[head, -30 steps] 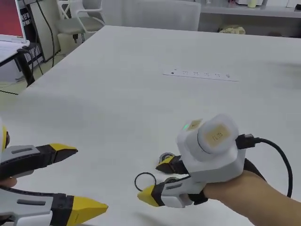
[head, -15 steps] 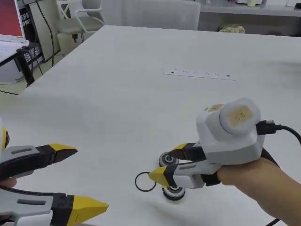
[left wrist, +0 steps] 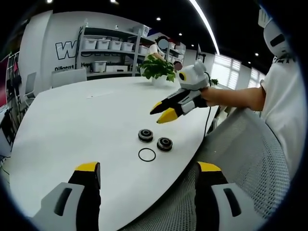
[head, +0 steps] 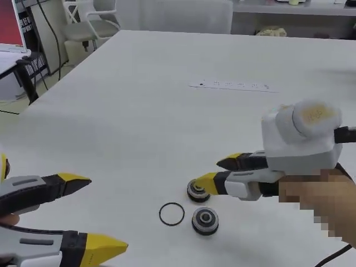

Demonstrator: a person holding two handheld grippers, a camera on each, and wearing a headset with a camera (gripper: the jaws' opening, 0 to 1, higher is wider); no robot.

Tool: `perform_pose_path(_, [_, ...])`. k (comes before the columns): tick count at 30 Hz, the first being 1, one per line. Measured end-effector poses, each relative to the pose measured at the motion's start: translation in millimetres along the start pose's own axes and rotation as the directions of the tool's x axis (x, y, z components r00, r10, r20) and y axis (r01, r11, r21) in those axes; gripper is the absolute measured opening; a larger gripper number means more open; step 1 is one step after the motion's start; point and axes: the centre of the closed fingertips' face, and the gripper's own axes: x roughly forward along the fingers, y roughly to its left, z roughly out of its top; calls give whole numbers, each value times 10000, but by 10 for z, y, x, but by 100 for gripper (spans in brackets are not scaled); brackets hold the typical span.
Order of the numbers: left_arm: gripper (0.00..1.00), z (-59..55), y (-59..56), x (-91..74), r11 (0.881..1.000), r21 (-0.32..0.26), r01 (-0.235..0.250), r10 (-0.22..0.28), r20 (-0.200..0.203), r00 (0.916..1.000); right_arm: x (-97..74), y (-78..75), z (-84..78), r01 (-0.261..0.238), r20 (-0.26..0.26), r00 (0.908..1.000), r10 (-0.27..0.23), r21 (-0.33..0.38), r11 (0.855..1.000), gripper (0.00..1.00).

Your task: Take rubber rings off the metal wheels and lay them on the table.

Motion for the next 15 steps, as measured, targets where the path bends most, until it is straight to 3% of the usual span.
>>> perform_pose_path(3, [77, 7, -23, 8, 9999, -5, 110, -110, 35, 9999, -76, -66, 59, 215, 200, 9996, -216, 18, 9998, 35])
perform_pose_path(5, [75, 81, -67, 9, 9993, -159, 337, -329, 486, 9983, -128, -82, 107, 170, 361, 9992, -177, 196, 9997, 37])
perform_pose_path(6, [73, 170, -72, -5, 9991, -220, 365, -341, 1021, 9942, -156, -81, 149, 143, 570, 9983, -157, 247, 9996, 38])
perform_pose_path(7, [72, 209, -57, -22, 9993, -260, 281, -246, 1265, 9917, -175, -88, 180, 152, 707, 9973, -172, 295, 9994, 38])
perform_pose_path(10, [75, 214, -28, -39, 9999, 123, 49, -63, 1199, 9928, -234, -93, 255, 196, 911, 9956, -222, 291, 9994, 37])
perform_pose_path(13, [78, 287, -135, -24, 9921, 1201, 350, -494, 1189, 9917, -275, -88, 315, 167, 1071, 9940, -199, 303, 9994, 37])
perform_pose_path(15, [78, 290, -162, -25, 9885, 1447, 433, -584, 1021, 9931, -293, -77, 339, 144, 1130, 9935, -169, 232, 9996, 37])
